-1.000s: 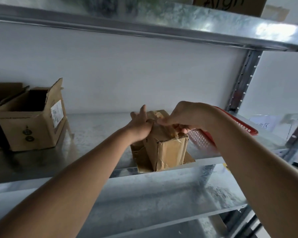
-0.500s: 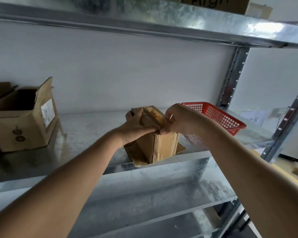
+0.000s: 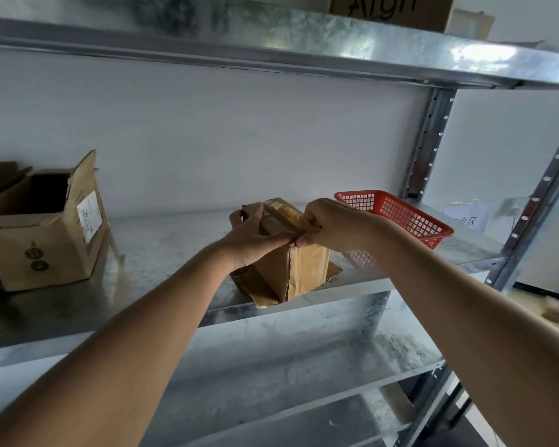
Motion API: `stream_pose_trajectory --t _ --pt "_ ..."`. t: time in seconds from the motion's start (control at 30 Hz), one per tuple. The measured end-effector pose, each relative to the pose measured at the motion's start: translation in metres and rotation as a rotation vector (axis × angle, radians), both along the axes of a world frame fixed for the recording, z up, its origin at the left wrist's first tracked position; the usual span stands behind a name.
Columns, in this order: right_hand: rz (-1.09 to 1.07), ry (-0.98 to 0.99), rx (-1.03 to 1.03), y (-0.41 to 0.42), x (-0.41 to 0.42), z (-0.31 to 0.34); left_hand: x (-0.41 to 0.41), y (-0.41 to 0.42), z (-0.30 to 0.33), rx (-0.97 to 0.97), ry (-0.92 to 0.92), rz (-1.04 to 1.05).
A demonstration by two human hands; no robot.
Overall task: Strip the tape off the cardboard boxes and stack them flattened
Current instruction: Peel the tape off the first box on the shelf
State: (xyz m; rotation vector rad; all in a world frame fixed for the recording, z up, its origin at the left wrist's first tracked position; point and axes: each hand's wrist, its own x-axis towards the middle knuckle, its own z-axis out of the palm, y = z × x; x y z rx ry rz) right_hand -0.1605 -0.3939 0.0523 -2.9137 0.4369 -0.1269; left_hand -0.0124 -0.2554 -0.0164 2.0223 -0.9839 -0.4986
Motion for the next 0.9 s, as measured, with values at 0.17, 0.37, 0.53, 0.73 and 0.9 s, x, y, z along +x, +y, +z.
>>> stream_pose_trajectory --t 0.17,0.37,0.53,0.73,0.9 --pt "-0.047 -0.275 0.126 0.0 -0.025 -0.01 -0.001 0.001 0.003 -0.049 -0.03 -0.004" --pt "-0.185 -0.71 0.354 0.006 -0.049 -0.059 -0.009 0.001 0.007 -0.02 -0.093 0.026" --pt "-0.225 -0.906 0.436 0.021 -0.04 -0.073 -0.019 0.009 0.009 -0.024 -0.14 -0.03" --pt "-0.241 -0.853 0.344 0.025 -0.031 -0.071 -0.015 0.011 0.008 0.061 -0.198 -0.049" --pt "-0.258 -0.657 0.13 0.024 -0.031 -0.071 -0.015 -0.001 0.006 0.118 -0.232 -0.04"
